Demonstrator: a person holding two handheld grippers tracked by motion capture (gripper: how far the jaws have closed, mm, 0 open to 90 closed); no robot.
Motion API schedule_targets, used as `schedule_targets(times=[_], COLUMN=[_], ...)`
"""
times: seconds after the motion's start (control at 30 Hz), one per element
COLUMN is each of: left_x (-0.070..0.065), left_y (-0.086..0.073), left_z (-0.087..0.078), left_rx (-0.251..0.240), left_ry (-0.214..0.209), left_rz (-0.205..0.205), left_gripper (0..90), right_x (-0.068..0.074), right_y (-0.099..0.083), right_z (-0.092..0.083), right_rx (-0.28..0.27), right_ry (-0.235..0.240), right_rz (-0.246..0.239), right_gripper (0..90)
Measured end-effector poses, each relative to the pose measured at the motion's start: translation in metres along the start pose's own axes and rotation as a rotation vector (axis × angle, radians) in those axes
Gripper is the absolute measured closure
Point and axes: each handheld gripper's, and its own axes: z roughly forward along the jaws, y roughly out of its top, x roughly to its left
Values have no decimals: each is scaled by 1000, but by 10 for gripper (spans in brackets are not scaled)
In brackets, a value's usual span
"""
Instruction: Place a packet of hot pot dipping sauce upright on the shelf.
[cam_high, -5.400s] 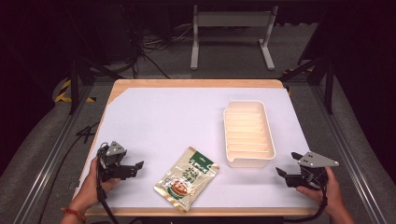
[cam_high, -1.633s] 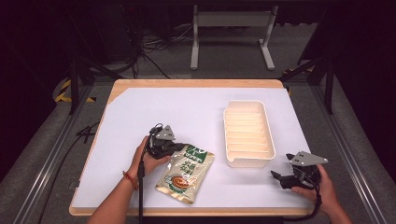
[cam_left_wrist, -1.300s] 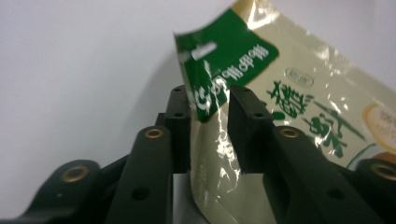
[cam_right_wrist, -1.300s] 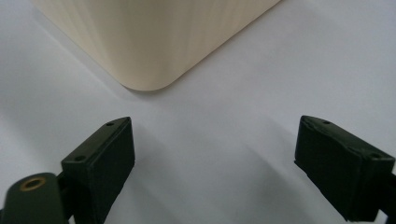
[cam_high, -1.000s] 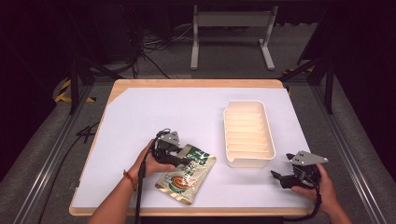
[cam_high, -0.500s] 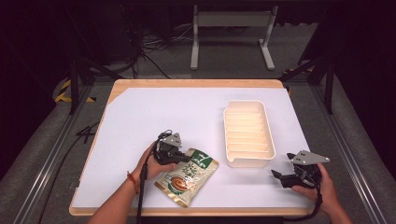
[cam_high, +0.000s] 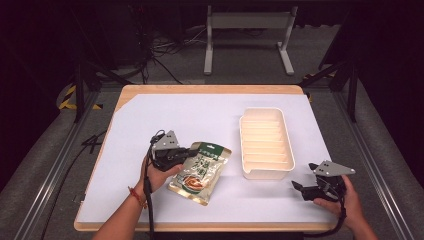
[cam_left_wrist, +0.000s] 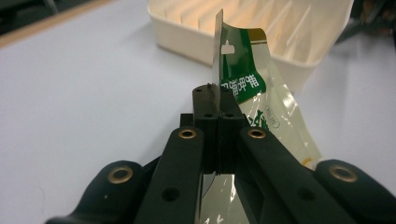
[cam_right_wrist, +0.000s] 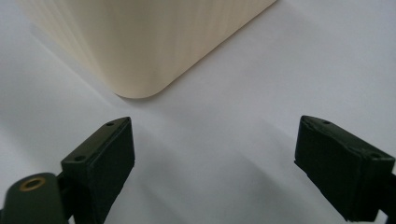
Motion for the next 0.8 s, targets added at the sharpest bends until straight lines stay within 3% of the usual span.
schedule_targets(times=[0.03, 0.1, 0.17, 0.3, 0.5, 0.8], left_x=[-2, -3, -8, -14, -20, -17], left_y=[3, 5, 12, 21, 32, 43], left_z=[-6, -10, -18, -24, -25, -25], left_rx=[-43, -63, -123, -168, -201, -242], left_ry=[17, 22, 30, 34, 42, 30], left_rz=[5, 5, 6, 23, 52, 31], left_gripper=[897, 897, 898, 898, 898, 898], right_x=[0, 0, 0, -1, 0, 0], right_y=[0, 0, 0, 0, 0, 0], right_z=[0, 0, 0, -1, -1, -3], right_rx=[0, 0, -1, -2, -3, -17], right_ry=[2, 3, 4, 1, -3, -8], right_rz=[2, 3, 5, 8, 7, 17], right_gripper=[128, 127, 127, 128, 129, 129])
